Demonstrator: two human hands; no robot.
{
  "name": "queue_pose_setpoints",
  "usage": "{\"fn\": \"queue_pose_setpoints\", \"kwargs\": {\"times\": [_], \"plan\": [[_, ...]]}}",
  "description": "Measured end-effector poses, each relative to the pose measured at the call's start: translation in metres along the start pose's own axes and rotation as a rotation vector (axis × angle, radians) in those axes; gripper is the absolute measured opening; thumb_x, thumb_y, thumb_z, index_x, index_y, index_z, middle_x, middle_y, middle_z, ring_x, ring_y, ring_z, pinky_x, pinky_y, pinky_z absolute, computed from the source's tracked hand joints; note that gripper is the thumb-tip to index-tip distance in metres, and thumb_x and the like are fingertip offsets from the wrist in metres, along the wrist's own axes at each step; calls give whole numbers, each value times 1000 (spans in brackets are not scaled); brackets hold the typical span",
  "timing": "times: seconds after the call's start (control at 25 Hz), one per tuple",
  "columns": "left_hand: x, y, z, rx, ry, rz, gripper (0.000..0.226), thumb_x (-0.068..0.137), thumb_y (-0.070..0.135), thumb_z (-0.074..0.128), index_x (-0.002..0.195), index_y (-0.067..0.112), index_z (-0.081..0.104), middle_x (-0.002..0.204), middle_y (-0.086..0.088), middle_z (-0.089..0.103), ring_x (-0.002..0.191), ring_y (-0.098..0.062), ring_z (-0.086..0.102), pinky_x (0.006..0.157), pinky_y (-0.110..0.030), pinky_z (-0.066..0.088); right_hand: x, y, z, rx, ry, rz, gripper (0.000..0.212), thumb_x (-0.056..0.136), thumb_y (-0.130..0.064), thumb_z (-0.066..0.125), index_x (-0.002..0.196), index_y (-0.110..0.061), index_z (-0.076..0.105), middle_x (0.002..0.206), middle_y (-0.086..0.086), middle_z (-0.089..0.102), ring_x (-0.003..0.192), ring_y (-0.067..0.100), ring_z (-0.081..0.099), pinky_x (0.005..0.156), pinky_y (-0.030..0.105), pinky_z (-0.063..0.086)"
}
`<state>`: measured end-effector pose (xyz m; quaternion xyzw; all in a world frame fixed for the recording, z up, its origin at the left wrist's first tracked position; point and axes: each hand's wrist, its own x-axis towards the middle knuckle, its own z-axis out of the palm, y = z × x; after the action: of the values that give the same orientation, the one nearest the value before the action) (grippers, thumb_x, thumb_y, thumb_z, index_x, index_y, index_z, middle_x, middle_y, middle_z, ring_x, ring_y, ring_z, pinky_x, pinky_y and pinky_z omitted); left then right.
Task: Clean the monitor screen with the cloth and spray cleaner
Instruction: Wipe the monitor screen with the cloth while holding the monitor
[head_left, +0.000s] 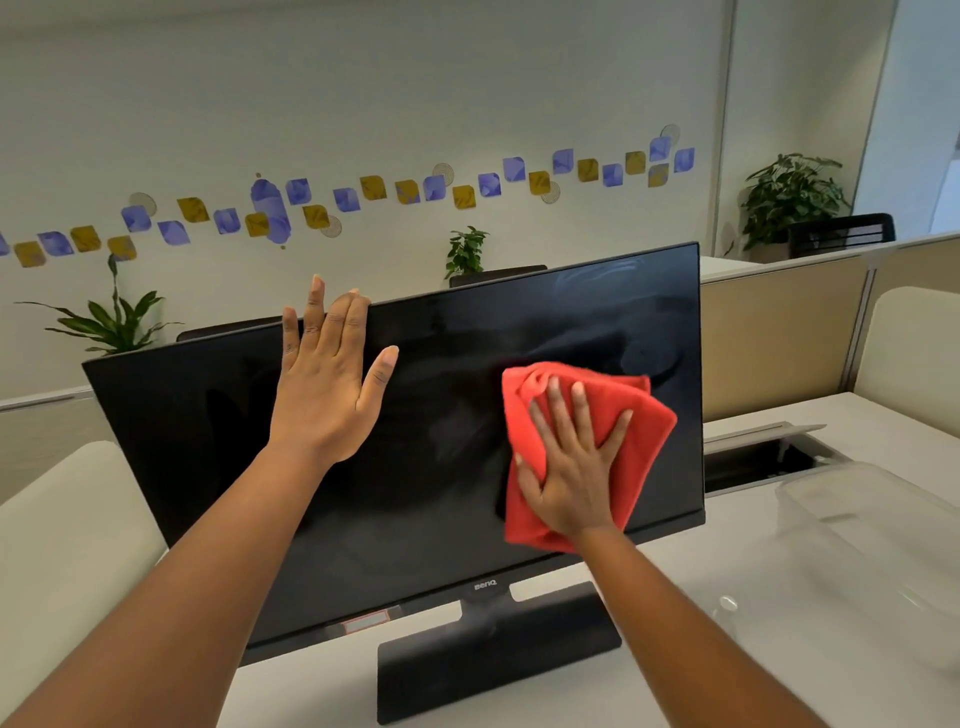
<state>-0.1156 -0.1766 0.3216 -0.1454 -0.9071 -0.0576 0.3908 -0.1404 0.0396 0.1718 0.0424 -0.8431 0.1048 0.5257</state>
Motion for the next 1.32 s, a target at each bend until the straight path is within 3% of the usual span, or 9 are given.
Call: {"fn": "queue_pose_setpoints", "kwargs": {"times": [0.24,0.4,0.68,0.88,1.0,1.12,1.32], "plan": [[1,2,2,-20,0,-15,81,81,61,2,145,13,11,156,-4,8,138,-11,-21,114,-36,-17,96,37,-30,51,119,128,68,86,-46,34,144,-20,9,152,10,25,141,27,10,104,68,-3],[2,3,1,-27,0,-4,80,81,60,3,145,12,12,156,-5,9,139,-12,-19,114,-37,-16,122,53,-37,131,163,325,69,88,-49,29,146,-17,14,155,8,18,143,26,10,106,63,-8],[2,5,3,-19,18,-15,81,81,60,4,144,10,14,156,-7,12,142,-18,-14,113,-38,-16,25,60,-7,206,119,669,75,85,-53,20,147,-15,3,157,5,8,144,22,2,110,62,-4],[2,5,3,-10,25,-6,79,83,59,6,144,10,14,155,-7,13,142,-19,-13,113,-38,-15,-35,49,10,277,107,919,90,78,-75,1,146,-16,2,157,6,7,144,25,2,114,57,-1],[2,5,4,-4,24,-7,77,84,58,9,144,10,15,155,-8,13,142,-20,-13,114,-40,-14,-37,31,13,343,126,1048,90,78,-74,5,146,-16,3,157,7,8,144,26,3,115,55,-2],[1,5,4,0,32,-15,76,85,58,10,144,10,14,155,-8,13,143,-20,-12,113,-40,-15,-35,3,14,363,109,1006,85,77,-76,1,143,-23,-2,156,5,5,144,26,3,114,55,-2],[0,5,5,12,46,-14,74,86,56,13,144,9,14,155,-8,13,143,-20,-12,112,-38,-16,-52,-53,20,344,6,708,74,87,-66,10,144,-25,-12,153,0,1,143,21,-5,113,57,-6]]}}
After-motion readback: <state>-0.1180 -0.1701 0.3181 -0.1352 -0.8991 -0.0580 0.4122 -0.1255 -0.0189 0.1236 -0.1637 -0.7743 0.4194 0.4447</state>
